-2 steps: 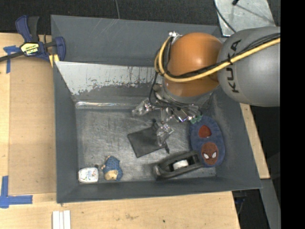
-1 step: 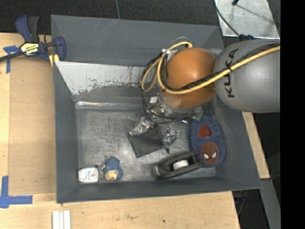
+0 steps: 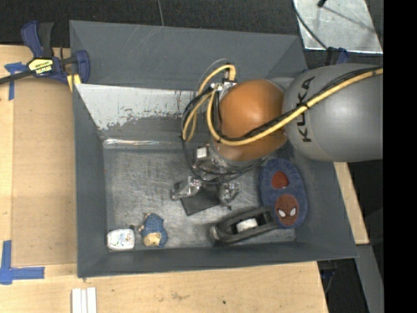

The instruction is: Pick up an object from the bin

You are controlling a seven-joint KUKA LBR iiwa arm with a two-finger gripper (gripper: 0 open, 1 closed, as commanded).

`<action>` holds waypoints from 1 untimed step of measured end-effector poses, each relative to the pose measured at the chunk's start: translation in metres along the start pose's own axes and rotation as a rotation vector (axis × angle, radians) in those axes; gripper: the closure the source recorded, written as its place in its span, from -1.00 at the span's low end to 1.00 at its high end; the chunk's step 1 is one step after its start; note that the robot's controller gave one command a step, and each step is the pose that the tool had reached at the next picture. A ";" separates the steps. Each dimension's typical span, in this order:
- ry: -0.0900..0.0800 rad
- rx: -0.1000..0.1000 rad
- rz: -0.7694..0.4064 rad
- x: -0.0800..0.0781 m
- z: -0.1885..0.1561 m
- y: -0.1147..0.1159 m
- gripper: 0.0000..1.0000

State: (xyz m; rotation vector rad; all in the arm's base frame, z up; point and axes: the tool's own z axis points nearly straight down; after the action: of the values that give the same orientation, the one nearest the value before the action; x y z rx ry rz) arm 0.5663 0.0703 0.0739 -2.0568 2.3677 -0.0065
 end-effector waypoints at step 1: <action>0.005 -0.005 -0.008 -0.019 0.001 -0.013 -1.00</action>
Offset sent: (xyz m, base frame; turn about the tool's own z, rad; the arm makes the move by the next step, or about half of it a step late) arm 0.0132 0.0178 -0.0039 -0.0119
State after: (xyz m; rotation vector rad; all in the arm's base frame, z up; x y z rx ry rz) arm 0.5819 0.0869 0.0734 -2.0713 2.3640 -0.0056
